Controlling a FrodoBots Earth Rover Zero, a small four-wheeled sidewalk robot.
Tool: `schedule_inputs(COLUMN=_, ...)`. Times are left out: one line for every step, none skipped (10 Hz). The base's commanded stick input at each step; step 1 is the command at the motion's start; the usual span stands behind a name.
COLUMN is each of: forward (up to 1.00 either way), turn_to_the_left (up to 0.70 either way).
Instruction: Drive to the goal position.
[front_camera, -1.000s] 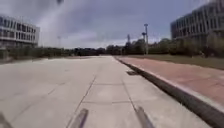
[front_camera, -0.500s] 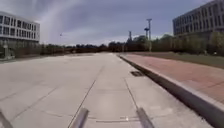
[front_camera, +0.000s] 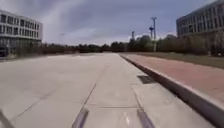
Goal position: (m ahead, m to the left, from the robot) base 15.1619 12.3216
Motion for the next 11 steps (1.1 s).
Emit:
schedule_inputs(forward=1.0, turn_to_the_left=0.0)
schedule_inputs(forward=1.0, turn_to_the_left=-0.01)
schedule_inputs(forward=1.0, turn_to_the_left=-0.29)
schedule_inputs(forward=1.0, turn_to_the_left=-0.4)
schedule_inputs(forward=1.0, turn_to_the_left=-0.4)
schedule_inputs(forward=1.0, turn_to_the_left=-0.4)
schedule_inputs(forward=1.0, turn_to_the_left=-0.38)
schedule_inputs(forward=1.0, turn_to_the_left=-0.2)
schedule_inputs(forward=1.0, turn_to_the_left=0.0)
schedule_inputs(forward=1.0, turn_to_the_left=0.0)
schedule_inputs(forward=1.0, turn_to_the_left=0.0)
